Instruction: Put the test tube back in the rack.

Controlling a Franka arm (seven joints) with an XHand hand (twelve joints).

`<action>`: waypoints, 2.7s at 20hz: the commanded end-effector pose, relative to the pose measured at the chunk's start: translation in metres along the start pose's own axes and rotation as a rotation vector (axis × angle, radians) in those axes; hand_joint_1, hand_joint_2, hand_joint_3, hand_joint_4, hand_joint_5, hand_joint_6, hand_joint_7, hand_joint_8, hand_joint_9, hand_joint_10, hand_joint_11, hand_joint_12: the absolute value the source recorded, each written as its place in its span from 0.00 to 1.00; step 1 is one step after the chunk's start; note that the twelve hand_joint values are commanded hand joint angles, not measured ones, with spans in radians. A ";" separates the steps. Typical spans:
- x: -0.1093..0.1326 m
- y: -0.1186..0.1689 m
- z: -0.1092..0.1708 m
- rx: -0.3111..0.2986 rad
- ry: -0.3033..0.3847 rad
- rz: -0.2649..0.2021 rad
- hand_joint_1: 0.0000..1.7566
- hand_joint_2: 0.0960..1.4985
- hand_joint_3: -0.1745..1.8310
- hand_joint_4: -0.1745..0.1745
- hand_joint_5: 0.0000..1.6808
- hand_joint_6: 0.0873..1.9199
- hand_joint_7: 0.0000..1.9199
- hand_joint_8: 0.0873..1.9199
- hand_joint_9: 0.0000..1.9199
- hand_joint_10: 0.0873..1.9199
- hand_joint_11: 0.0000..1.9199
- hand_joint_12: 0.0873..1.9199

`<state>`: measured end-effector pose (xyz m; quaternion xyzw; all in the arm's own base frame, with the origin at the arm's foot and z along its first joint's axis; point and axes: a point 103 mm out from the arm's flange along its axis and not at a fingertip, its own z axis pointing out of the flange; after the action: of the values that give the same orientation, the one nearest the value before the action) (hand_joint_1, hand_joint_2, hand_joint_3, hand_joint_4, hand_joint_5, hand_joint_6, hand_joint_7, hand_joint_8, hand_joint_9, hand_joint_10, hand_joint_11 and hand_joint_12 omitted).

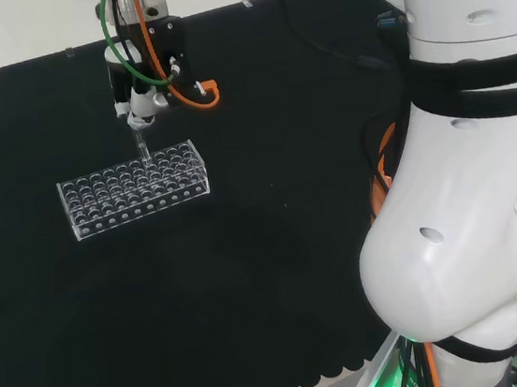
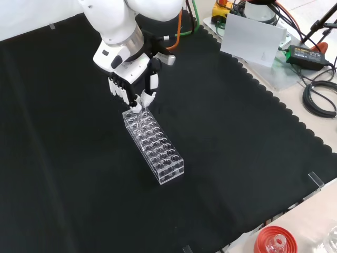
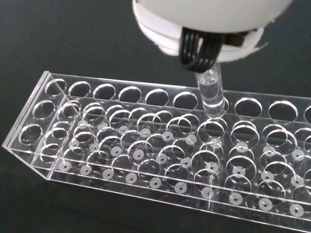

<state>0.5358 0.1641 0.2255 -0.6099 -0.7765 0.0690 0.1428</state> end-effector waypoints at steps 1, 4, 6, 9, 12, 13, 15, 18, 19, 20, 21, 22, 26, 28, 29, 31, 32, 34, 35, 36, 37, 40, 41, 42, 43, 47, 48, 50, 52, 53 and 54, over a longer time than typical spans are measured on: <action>0.000 0.002 0.004 0.011 -0.002 -0.001 0.82 0.36 0.41 0.00 0.81 0.20 0.80 0.13 0.68 0.25 0.56 0.54; 0.001 0.003 0.006 0.017 -0.002 -0.002 0.82 0.36 0.41 0.00 0.81 0.20 0.80 0.13 0.68 0.25 0.56 0.54; 0.001 0.004 0.008 0.020 -0.005 -0.002 0.82 0.36 0.41 0.00 0.81 0.20 0.80 0.13 0.68 0.25 0.56 0.54; 0.000 0.005 0.010 0.026 -0.010 -0.003 0.82 0.36 0.41 0.00 0.81 0.20 0.80 0.13 0.68 0.25 0.56 0.54; -0.001 0.007 0.016 0.037 -0.015 -0.003 0.82 0.36 0.41 0.00 0.81 0.20 0.80 0.13 0.68 0.25 0.56 0.54; -0.001 0.008 0.017 0.038 -0.016 -0.002 0.82 0.36 0.41 0.00 0.81 0.20 0.80 0.13 0.68 0.25 0.56 0.54; -0.002 0.008 0.019 0.042 -0.017 -0.002 0.82 0.36 0.41 0.00 0.81 0.20 0.80 0.13 0.68 0.25 0.56 0.54; -0.002 0.009 0.021 0.043 -0.019 -0.003 0.82 0.36 0.41 0.00 0.81 0.20 0.80 0.13 0.68 0.25 0.55 0.54; -0.002 0.009 0.021 0.043 -0.021 -0.005 0.82 0.36 0.41 0.00 0.81 0.20 0.80 0.13 0.68 0.25 0.55 0.54; -0.002 0.009 0.021 0.043 -0.022 -0.006 0.82 0.36 0.41 0.00 0.81 0.20 0.80 0.13 0.68 0.25 0.55 0.54; -0.002 0.010 0.021 0.043 -0.023 -0.006 0.82 0.36 0.42 0.00 0.81 0.20 0.80 0.13 0.68 0.25 0.55 0.54; -0.002 0.010 0.021 0.044 -0.023 -0.007 0.82 0.35 0.42 0.00 0.81 0.20 0.80 0.13 0.68 0.24 0.55 0.54; -0.003 0.011 0.022 0.048 -0.024 -0.008 0.82 0.35 0.42 0.00 0.81 0.20 0.80 0.13 0.68 0.24 0.55 0.55; -0.003 0.011 0.022 0.048 -0.020 -0.007 0.82 0.35 0.42 0.00 0.81 0.20 0.80 0.13 0.68 0.24 0.55 0.55; -0.003 0.011 0.022 0.046 -0.017 -0.008 0.82 0.35 0.42 0.00 0.81 0.20 0.80 0.13 0.68 0.24 0.55 0.55; -0.004 0.010 0.022 0.047 -0.015 -0.008 0.82 0.35 0.42 0.00 0.81 0.20 0.80 0.13 0.68 0.24 0.55 0.55; -0.005 0.010 0.022 0.047 -0.014 -0.008 0.82 0.35 0.42 0.00 0.81 0.20 0.80 0.13 0.68 0.24 0.55 0.55; -0.005 0.009 0.022 0.048 -0.010 -0.007 0.82 0.35 0.42 0.00 0.81 0.20 0.80 0.13 0.68 0.24 0.55 0.55; -0.005 0.009 0.021 0.047 -0.010 -0.008 0.82 0.35 0.42 0.00 0.81 0.20 0.80 0.13 0.68 0.24 0.55 0.55; -0.005 0.009 0.021 0.046 -0.008 -0.009 0.82 0.35 0.42 0.00 0.81 0.20 0.80 0.13 0.68 0.24 0.55 0.55; -0.005 0.009 0.021 0.046 -0.006 -0.009 0.82 0.35 0.42 0.00 0.81 0.20 0.80 0.13 0.68 0.24 0.55 0.55; -0.005 0.009 0.020 0.047 -0.004 -0.009 0.82 0.35 0.42 0.00 0.81 0.20 0.80 0.13 0.69 0.24 0.55 0.55; -0.005 0.009 0.020 0.047 -0.003 -0.009 0.82 0.35 0.42 0.00 0.81 0.20 0.80 0.13 0.69 0.24 0.55 0.56; -0.005 0.009 0.019 0.047 0.000 -0.010 0.82 0.35 0.42 0.00 0.81 0.20 0.80 0.13 0.69 0.24 0.55 0.56; -0.005 0.009 0.019 0.047 0.000 -0.009 0.82 0.35 0.42 0.00 0.81 0.20 0.80 0.13 0.69 0.24 0.55 0.56; -0.004 0.013 0.017 0.052 -0.015 -0.008 0.82 0.35 0.42 0.00 0.81 0.20 0.80 0.12 0.69 0.24 0.55 0.56; -0.003 0.015 0.016 0.051 -0.017 -0.008 0.82 0.35 0.42 0.00 0.81 0.20 0.80 0.12 0.69 0.24 0.55 0.56; -0.002 0.017 0.016 0.049 -0.020 -0.011 0.82 0.35 0.42 0.00 0.81 0.20 0.80 0.12 0.69 0.24 0.56 0.56; -0.002 0.017 0.016 0.047 -0.021 -0.011 0.82 0.35 0.42 0.00 0.81 0.20 0.80 0.12 0.69 0.24 0.56 0.56; -0.002 0.018 0.017 0.047 -0.022 -0.012 0.82 0.35 0.42 0.00 0.81 0.20 0.80 0.12 0.69 0.24 0.56 0.56; -0.002 0.018 0.017 0.048 -0.024 -0.013 0.82 0.35 0.42 0.00 0.81 0.20 0.80 0.12 0.69 0.24 0.56 0.56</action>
<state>0.5472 0.1676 0.2053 -0.6011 -0.7795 0.0915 0.1502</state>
